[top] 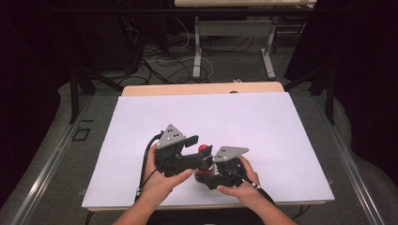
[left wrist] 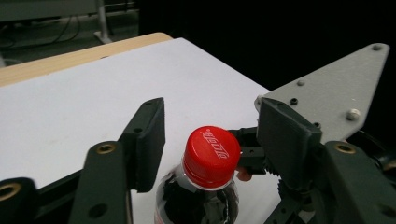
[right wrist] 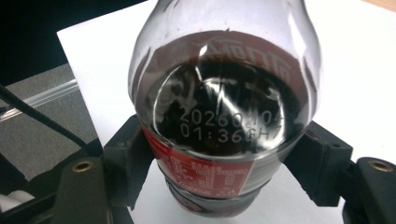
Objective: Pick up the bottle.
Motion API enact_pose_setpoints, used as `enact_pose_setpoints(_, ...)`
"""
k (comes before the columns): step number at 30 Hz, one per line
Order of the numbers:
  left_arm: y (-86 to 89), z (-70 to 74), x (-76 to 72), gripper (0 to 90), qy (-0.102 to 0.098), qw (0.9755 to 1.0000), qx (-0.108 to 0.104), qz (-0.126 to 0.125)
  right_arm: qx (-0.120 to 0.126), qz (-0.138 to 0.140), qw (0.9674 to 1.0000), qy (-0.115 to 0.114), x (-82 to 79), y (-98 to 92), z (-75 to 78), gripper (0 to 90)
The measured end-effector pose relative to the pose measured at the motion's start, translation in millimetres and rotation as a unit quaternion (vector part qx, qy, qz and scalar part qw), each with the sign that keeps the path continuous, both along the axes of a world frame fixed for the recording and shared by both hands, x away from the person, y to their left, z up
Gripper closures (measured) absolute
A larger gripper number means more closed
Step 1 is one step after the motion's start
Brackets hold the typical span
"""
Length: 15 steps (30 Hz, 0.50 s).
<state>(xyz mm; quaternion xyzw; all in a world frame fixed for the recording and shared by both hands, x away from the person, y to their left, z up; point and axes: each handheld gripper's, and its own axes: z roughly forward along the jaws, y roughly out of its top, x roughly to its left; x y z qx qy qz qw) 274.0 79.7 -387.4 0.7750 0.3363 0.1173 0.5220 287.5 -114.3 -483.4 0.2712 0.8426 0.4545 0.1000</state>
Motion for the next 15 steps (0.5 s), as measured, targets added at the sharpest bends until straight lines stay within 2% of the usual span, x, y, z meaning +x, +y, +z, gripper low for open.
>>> enact_pose_setpoints(3, 7.3, 2.5, 5.6, 40.5, -0.001, 0.9988, 0.002, -0.049, -0.001, 0.014, 0.9999, -0.002, 0.6, -0.5, 0.6, 28.8)
enact_pose_setpoints(4, 9.9, 3.1, 7.6, 40.5, 0.003, 0.9979, 0.0, -0.065, 0.003, 0.011, 0.9999, 0.003, -0.1, -0.2, 0.7, 28.8)
enact_pose_setpoints(5, 12.4, 3.4, 9.7, 40.1, 0.004, 0.9964, -0.004, -0.084, 0.001, 0.019, 0.9998, 0.001, 0.0, -0.5, 1.0, 28.8)
enact_pose_setpoints(7, 16.6, 4.1, 13.6, 39.8, 0.009, 0.9925, -0.007, -0.122, 0.005, 0.021, 0.9998, 0.003, -0.7, -0.2, 1.2, 28.8)
enact_pose_setpoints(9, 20.5, 3.9, 18.5, 39.0, 0.011, 0.9884, -0.001, -0.152, 0.006, 0.032, 0.9995, 0.004, -1.3, 0.1, 1.5, 28.8)
enact_pose_setpoints(10, 21.7, 3.2, 20.2, 39.0, 0.015, 0.9871, -0.003, -0.159, 0.006, 0.032, 0.9995, 0.004, -1.3, 0.1, 1.5, 28.8)
enact_pose_setpoints(11, 23.5, 2.7, 22.8, 37.2, 0.017, 0.9848, -0.002, -0.173, 0.002, 0.044, 0.999, 0.001, -1.7, 0.5, 1.5, 28.8)
enact_pose_setpoints(14, 29.8, 0.6, 30.1, 37.3, 0.018, 0.9772, -0.01, -0.211, 0.002, 0.048, 0.9988, 0.0, -2.8, 1.8, 1.3, 28.8)
enact_pose_setpoints(15, 31.2, -0.6, 31.9, 37.4, 0.019, 0.9748, -0.013, -0.222, 0.0, 0.058, 0.9983, 0.0, -3.4, 2.8, 1.1, 28.8)
